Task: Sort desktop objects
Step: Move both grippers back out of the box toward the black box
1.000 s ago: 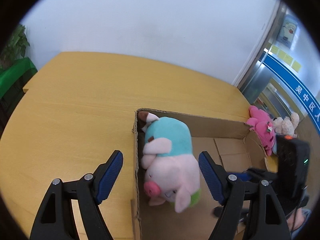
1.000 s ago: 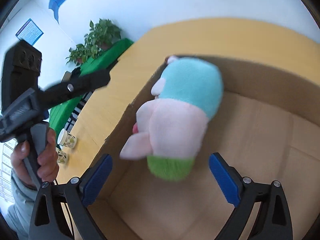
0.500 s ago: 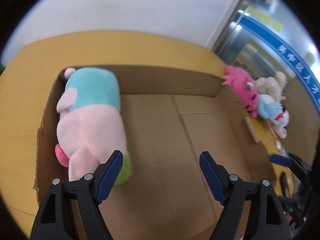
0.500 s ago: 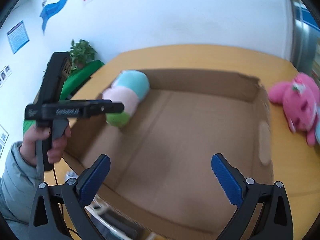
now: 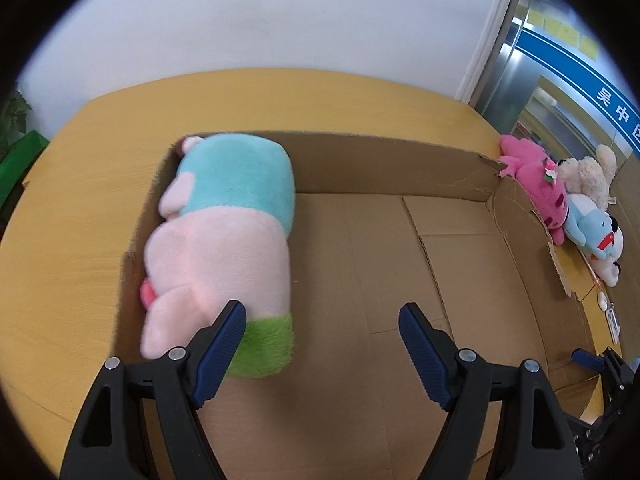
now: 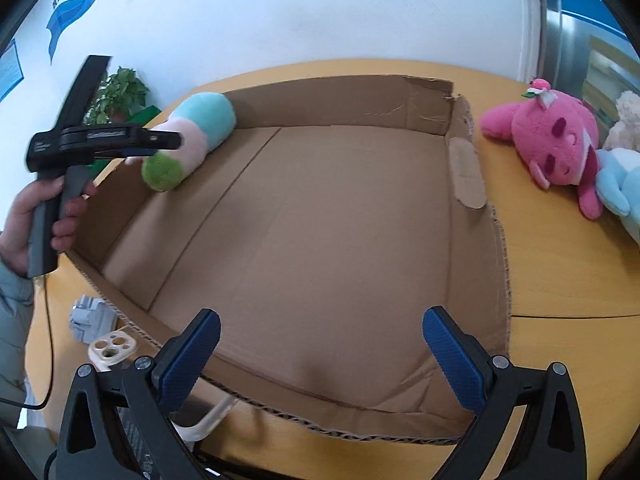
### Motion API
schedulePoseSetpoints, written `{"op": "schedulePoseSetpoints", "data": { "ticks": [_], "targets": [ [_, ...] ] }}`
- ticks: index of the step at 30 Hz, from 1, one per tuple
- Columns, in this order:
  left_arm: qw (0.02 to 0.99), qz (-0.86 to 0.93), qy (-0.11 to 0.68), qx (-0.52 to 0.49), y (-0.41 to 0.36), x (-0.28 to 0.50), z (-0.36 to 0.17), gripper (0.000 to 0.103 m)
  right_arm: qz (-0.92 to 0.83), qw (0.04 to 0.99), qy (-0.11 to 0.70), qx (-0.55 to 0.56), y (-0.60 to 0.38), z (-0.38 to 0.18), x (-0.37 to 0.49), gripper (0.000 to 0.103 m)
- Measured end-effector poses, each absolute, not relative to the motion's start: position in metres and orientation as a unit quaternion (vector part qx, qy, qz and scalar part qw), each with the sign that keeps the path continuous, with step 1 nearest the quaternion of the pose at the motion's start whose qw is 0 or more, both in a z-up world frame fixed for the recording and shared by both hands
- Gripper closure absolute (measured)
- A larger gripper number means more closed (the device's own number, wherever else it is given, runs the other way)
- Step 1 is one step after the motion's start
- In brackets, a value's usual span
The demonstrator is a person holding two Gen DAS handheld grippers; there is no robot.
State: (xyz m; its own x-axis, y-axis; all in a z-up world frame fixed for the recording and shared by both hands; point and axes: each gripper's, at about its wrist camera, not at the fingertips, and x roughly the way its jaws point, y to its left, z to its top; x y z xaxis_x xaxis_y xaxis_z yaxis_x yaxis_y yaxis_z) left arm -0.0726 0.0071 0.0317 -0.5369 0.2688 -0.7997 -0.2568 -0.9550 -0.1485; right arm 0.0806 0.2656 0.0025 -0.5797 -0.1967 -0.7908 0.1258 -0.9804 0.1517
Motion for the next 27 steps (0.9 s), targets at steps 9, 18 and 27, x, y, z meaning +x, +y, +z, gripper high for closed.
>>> {"op": "schedulePoseSetpoints", "data": {
  "ticks": [9, 18, 27],
  "targets": [
    [0.099, 0.903, 0.039, -0.415, -0.041, 0.006, 0.067, 0.024, -0.899, 0.078, -0.023, 0.431, 0.27, -0.01, 0.075, 0.0],
    [0.075, 0.916, -0.007, -0.393, -0.076, 0.074, 0.063, 0.024, -0.901, 0.086, -0.014, 0.426, 0.253, 0.008, 0.09, 0.0],
    [0.181, 0.871, -0.063, -0.453, -0.045, 0.115, 0.038, 0.024, -0.889, 0.194, -0.051, 0.411, 0.262, 0.032, 0.161, 0.0]
  ]
}}
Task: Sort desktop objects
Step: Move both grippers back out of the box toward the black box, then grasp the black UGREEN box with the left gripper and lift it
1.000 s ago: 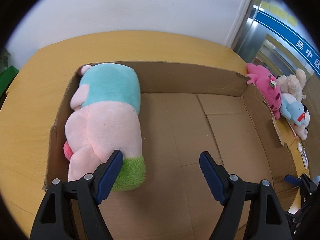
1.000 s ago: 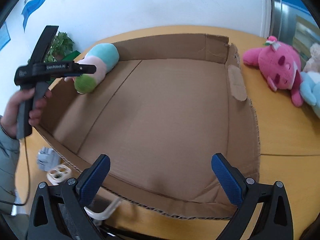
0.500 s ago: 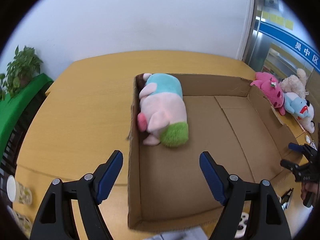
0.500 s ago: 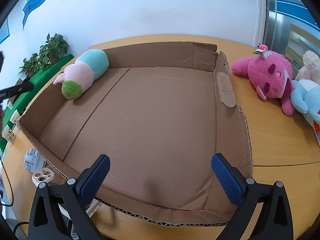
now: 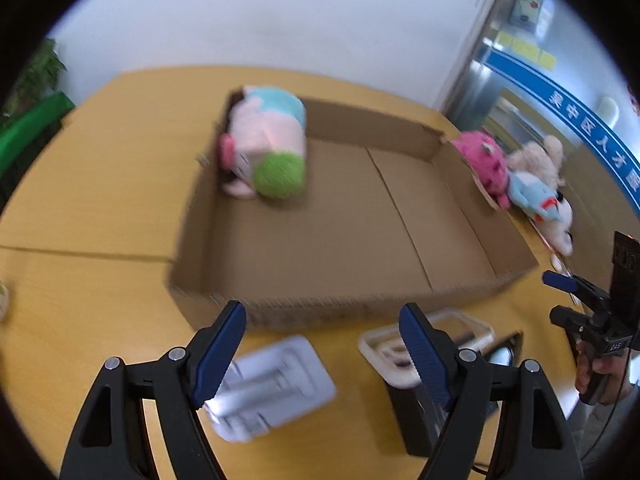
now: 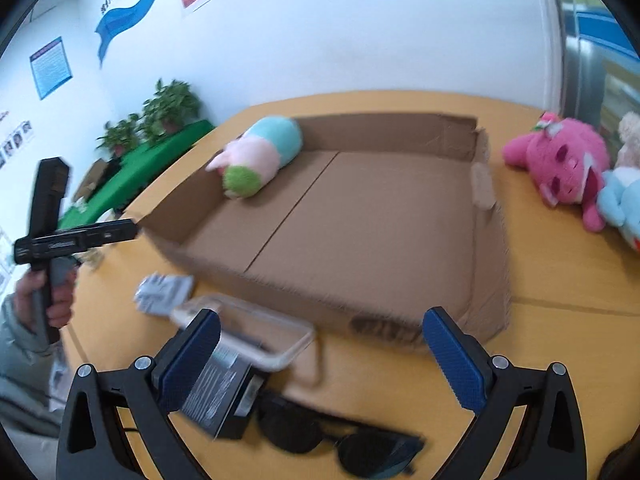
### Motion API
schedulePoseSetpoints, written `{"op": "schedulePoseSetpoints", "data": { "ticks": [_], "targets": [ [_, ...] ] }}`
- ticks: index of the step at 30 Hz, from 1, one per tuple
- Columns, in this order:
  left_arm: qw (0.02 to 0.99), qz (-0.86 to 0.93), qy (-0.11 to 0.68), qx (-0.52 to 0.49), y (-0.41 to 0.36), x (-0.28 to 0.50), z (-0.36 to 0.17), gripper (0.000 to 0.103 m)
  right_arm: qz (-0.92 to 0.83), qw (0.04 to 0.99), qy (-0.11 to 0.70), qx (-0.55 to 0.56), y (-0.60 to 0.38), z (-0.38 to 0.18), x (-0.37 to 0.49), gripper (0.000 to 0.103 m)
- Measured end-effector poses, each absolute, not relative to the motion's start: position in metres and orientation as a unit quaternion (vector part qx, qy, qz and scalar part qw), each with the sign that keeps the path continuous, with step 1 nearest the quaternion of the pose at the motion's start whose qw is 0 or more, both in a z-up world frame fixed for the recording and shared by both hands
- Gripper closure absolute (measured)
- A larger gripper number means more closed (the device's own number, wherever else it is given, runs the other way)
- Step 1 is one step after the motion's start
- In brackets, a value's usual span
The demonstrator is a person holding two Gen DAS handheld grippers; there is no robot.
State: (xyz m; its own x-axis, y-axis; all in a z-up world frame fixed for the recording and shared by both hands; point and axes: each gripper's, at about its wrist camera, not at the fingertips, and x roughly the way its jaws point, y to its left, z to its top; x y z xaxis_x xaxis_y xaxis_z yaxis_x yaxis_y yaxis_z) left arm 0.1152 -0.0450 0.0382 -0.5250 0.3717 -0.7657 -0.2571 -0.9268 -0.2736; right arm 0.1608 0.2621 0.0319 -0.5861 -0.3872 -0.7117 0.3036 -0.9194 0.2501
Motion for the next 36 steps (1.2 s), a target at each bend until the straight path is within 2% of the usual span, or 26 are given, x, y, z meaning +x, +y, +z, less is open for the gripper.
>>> {"op": "schedulePoseSetpoints", "data": {
  "ticks": [8, 11, 14, 16, 20, 24, 29, 32, 36],
  "targets": [
    [0.276, 0.812, -0.071, -0.51, -0.003, 0.142, 0.002, 0.025, -0.824, 0.307, -0.044, 0.475, 0.212, -0.022, 0.188, 0.0],
    [0.309, 0.792, -0.082, -0.52, 0.01, 0.15, -0.008, 0.025, -0.815, 0.318, -0.034, 0.484, 0.184, -0.034, 0.185, 0.0],
    [0.317, 0.775, -0.089, -0.539, 0.017, 0.149, -0.022, 0.026, -0.806, 0.341, -0.025, 0.484, 0.158, -0.038, 0.183, 0.0],
    [0.322, 0.766, -0.104, -0.546, 0.016, 0.15, -0.03, 0.033, -0.801, 0.355, -0.015, 0.482, 0.145, -0.039, 0.183, 0.0],
    [0.327, 0.761, -0.134, -0.544, 0.002, 0.151, -0.034, 0.033, -0.777, 0.404, -0.031, 0.481, 0.138, -0.041, 0.19, 0.0],
    [0.327, 0.746, -0.146, -0.561, 0.0, 0.151, -0.045, 0.034, -0.792, 0.369, -0.02, 0.486, 0.142, -0.05, 0.187, 0.001],
    [0.348, 0.741, -0.149, -0.555, 0.014, 0.154, -0.048, 0.037, -0.804, 0.331, 0.065, 0.489, 0.118, -0.061, 0.19, 0.0],
    [0.344, 0.746, -0.152, -0.55, 0.013, 0.157, -0.046, 0.037, -0.814, 0.312, 0.047, 0.487, 0.12, -0.06, 0.186, 0.002],
    [0.339, 0.746, -0.134, -0.558, 0.015, 0.165, -0.041, 0.037, -0.813, 0.319, 0.07, 0.482, 0.114, -0.057, 0.196, 0.004]
  ]
}}
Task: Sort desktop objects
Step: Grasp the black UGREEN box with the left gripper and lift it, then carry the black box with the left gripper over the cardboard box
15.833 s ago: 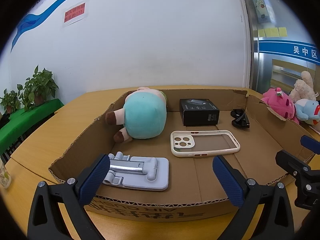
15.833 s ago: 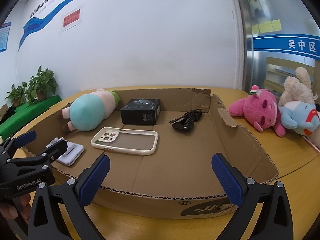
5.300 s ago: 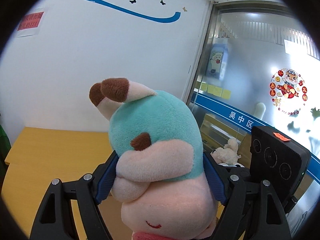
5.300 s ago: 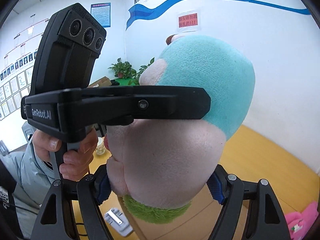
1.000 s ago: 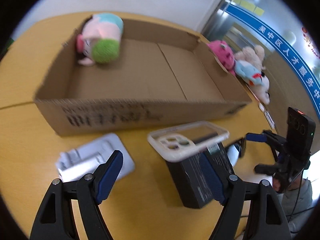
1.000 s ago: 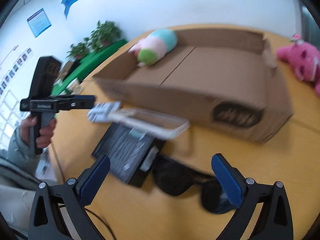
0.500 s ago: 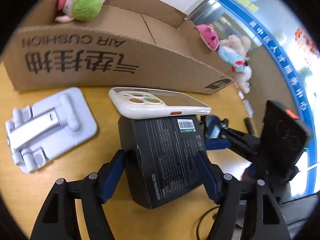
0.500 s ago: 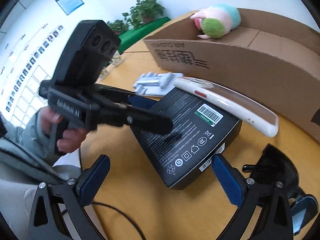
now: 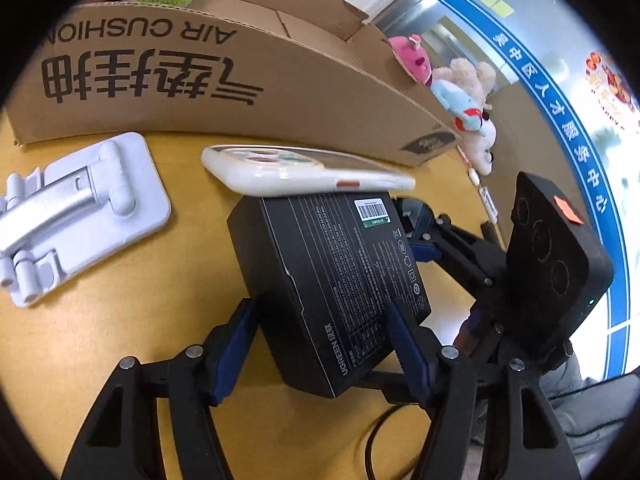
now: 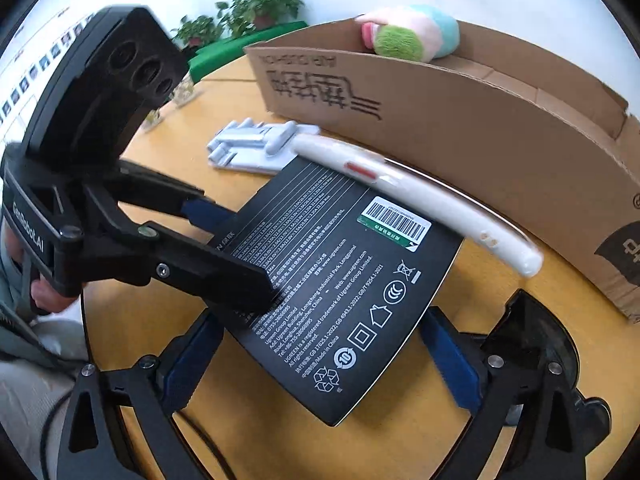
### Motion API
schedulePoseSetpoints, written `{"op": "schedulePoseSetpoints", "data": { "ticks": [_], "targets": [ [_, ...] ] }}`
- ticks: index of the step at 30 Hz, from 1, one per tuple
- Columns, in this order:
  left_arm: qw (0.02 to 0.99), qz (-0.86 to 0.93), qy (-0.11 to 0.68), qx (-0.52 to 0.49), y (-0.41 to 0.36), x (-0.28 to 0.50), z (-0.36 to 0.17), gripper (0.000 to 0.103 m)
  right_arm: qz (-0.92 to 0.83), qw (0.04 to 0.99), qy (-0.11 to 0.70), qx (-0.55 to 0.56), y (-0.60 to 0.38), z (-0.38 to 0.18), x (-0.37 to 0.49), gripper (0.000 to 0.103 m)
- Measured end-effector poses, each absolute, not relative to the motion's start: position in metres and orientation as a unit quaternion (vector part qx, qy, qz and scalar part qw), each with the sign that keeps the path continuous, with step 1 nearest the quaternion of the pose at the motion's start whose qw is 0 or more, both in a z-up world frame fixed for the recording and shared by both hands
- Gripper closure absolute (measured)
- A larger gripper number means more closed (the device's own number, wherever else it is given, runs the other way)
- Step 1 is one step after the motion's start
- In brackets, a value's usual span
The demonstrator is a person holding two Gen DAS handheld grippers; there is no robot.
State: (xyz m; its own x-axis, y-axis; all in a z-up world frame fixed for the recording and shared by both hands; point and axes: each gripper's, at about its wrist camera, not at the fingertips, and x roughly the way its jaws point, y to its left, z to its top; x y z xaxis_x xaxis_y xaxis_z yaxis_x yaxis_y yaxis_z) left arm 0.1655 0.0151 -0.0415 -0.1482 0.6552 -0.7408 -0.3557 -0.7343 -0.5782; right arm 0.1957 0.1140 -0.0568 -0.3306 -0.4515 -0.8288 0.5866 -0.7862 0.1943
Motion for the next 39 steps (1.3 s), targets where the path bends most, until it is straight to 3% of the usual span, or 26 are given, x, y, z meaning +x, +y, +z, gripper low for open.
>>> {"op": "schedulePoseSetpoints", "data": {
  "ticks": [16, 39],
  "targets": [
    [0.344, 0.801, -0.103, -0.48, 0.016, 0.178, 0.041, 0.037, -0.854, 0.328, 0.041, 0.401, 0.135, 0.024, 0.227, 0.004],
    [0.346, 0.886, -0.017, -0.307, 0.047, 0.06, 0.167, 0.037, -0.92, 0.262, 0.128, 0.263, 0.162, 0.146, 0.104, 0.004]
  ]
}}
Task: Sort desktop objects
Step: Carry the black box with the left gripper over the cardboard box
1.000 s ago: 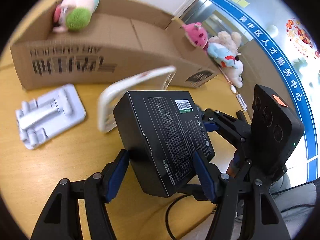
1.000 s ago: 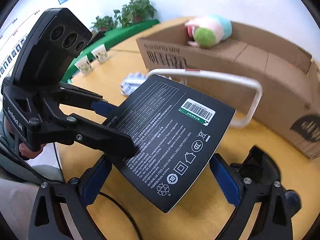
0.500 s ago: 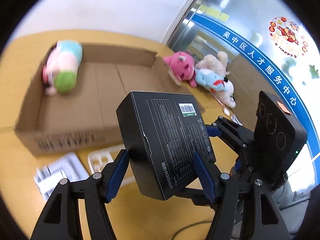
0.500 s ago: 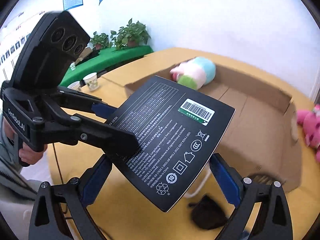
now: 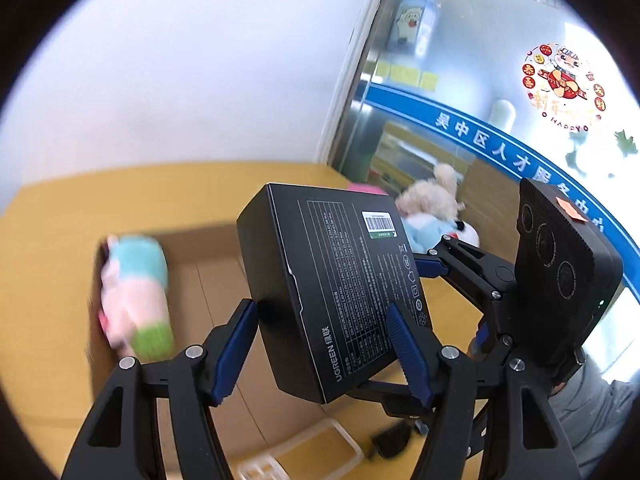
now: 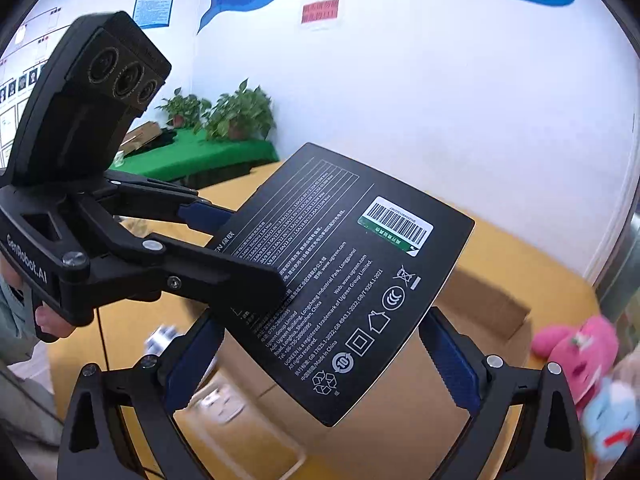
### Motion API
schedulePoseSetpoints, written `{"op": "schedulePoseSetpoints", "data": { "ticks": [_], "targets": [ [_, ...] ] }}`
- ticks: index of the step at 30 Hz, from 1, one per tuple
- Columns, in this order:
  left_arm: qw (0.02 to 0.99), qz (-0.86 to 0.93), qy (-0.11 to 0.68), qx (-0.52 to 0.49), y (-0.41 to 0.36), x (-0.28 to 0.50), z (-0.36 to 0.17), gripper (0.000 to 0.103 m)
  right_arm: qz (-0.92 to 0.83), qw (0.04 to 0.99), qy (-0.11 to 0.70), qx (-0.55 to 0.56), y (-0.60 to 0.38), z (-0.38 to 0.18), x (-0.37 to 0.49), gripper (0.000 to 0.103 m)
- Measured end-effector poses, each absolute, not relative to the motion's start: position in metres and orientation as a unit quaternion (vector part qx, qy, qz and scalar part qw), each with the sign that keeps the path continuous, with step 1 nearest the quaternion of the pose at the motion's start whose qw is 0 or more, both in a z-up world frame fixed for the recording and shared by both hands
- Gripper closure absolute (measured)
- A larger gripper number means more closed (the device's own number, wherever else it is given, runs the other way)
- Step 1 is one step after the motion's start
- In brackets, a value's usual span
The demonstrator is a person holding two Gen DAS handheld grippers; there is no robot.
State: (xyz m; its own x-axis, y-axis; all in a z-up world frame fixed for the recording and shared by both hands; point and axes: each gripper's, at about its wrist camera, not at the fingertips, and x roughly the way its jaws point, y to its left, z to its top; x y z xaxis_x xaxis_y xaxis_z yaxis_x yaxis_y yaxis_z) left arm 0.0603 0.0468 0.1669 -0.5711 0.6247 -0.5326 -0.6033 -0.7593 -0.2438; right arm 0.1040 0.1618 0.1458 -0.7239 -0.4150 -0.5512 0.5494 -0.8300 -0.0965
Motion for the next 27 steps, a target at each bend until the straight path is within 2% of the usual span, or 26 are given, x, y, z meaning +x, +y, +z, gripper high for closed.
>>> {"op": "schedulePoseSetpoints", "data": {
  "ticks": [6, 13, 20, 27],
  "targets": [
    [0.351, 0.89, -0.03, -0.288, 0.048, 0.004, 0.192, 0.037, -0.926, 0.26, 0.123, 0.245, 0.172, 0.176, 0.038, 0.004],
    [0.341, 0.89, -0.031, -0.299, 0.055, -0.058, 0.188, 0.037, -0.92, 0.264, 0.111, 0.27, 0.184, 0.179, -0.034, 0.004],
    [0.321, 0.874, -0.041, -0.362, 0.065, -0.127, 0.143, 0.037, -0.902, 0.273, 0.071, 0.328, 0.2, 0.138, -0.115, 0.004],
    [0.272, 0.85, -0.043, -0.449, 0.073, -0.174, 0.075, 0.037, -0.868, 0.286, 0.025, 0.405, 0.211, 0.056, -0.165, 0.005]
  ]
}}
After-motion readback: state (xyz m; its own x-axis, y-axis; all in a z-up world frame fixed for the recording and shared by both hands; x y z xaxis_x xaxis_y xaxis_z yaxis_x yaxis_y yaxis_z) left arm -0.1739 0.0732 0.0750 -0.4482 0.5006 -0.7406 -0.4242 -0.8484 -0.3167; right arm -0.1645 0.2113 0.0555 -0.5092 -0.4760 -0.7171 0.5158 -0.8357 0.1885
